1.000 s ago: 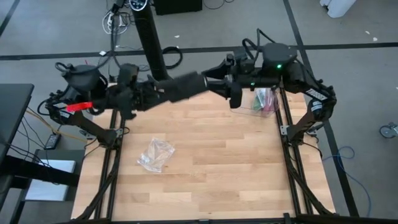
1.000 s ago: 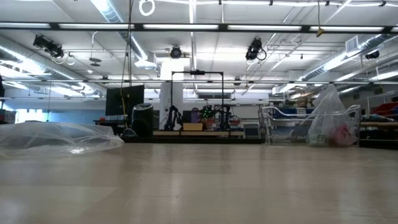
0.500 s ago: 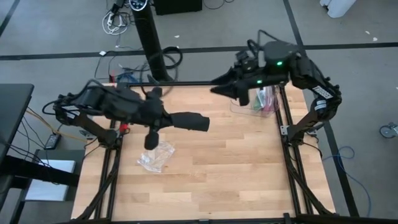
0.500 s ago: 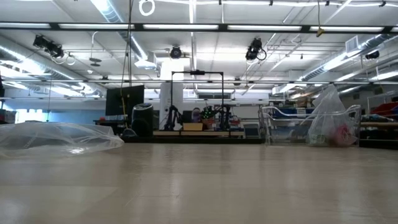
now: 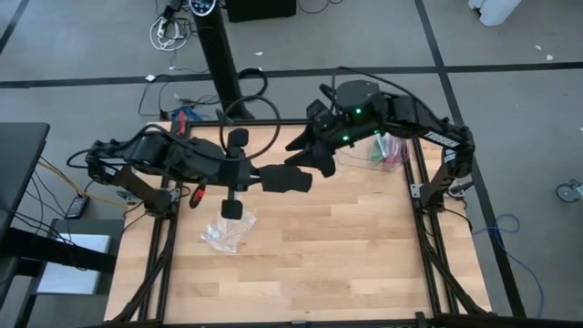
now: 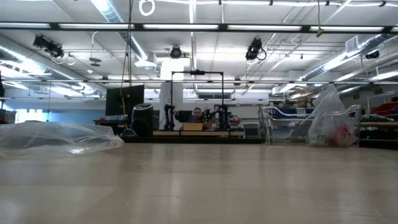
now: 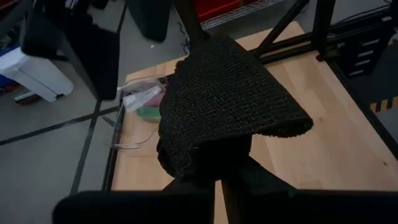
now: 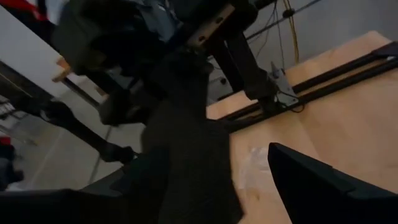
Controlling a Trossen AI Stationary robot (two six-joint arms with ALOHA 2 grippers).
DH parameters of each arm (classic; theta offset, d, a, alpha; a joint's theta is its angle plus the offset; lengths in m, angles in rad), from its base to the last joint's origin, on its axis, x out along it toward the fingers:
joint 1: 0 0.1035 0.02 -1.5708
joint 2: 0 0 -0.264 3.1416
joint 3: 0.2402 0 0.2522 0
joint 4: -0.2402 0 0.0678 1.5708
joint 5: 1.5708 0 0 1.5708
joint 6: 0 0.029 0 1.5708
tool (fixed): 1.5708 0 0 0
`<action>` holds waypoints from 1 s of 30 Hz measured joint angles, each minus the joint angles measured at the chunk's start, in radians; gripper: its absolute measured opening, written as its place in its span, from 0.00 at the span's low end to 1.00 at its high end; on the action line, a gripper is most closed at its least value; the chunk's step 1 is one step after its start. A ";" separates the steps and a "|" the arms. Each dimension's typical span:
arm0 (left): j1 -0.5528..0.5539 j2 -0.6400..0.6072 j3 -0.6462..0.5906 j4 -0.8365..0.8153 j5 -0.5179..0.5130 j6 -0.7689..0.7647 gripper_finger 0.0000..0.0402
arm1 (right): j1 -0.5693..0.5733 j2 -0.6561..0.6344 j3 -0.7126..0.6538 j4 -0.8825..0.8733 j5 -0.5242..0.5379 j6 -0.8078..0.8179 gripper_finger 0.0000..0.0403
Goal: Roll bandage
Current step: Roll the black bandage
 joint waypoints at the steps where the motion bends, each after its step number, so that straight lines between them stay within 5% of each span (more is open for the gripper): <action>1: 0.000 0.000 0.000 0.000 0.000 0.000 0.03 | -0.002 0.008 0.001 0.003 -0.001 -0.014 0.67; 21: -0.006 0.000 0.000 0.001 0.008 0.016 0.03 | -0.004 0.060 0.001 0.020 -0.079 -0.099 0.47; 30: -0.006 0.000 0.000 -0.003 0.009 -0.007 0.03 | 0.001 0.063 0.001 -0.001 -0.086 -0.123 0.05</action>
